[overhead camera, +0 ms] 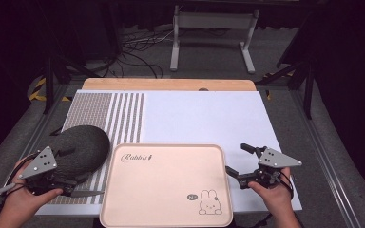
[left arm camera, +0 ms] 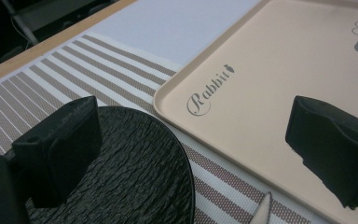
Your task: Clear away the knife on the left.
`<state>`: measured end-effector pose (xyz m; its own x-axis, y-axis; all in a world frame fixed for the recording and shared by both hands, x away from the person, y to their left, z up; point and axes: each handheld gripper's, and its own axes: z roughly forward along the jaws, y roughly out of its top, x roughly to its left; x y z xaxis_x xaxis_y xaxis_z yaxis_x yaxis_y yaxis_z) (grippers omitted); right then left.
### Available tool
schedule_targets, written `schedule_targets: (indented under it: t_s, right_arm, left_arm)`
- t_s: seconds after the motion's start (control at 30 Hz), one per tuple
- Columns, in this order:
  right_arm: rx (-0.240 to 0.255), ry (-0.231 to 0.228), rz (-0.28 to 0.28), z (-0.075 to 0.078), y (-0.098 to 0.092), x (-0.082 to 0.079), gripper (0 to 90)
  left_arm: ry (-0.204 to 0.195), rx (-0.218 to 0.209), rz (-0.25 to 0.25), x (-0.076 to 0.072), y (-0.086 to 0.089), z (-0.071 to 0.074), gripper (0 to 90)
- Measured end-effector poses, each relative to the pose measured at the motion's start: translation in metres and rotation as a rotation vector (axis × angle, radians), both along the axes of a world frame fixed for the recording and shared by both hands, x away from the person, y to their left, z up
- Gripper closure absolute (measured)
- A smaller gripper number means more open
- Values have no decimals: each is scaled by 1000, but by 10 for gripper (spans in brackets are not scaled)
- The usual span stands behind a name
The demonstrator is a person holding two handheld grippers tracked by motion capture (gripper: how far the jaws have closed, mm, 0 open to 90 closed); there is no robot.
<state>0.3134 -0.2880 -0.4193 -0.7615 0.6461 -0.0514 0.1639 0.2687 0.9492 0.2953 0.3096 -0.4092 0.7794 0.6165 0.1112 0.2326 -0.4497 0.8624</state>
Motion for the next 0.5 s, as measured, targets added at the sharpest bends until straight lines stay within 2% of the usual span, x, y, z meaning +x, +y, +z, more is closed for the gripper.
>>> schedule_targets:
  t_s: [0.07, 0.27, 0.3, 0.33, 0.37, 0.4, 0.5]
  right_arm:
    - [-1, 0, 1, 0, 0, 0, 38]
    - [1, 1, 6, -1, -1, 0, 38]
    - [1, 2, 5, -1, -1, 0, 37]
    - [1, 2, 5, -1, -1, 0, 37]
    - [1, 0, 7, 0, -1, 0, 37]
    - [1, 0, 7, 0, -1, 0, 37]
    - [1, 1, 11, -1, 0, 0, 36]
  left_arm:
    - [8, 12, -7, 0, -1, 2, 53]
    - [60, 124, -67, 2, -5, 9, 74]
    - [74, 159, -80, 2, -7, 11, 76]
    - [74, 159, -80, 2, -7, 11, 76]
    - [80, 189, -89, 2, -8, 14, 76]
    - [80, 189, -89, 2, -8, 14, 75]
    - [96, 243, -105, 2, -8, 18, 75]
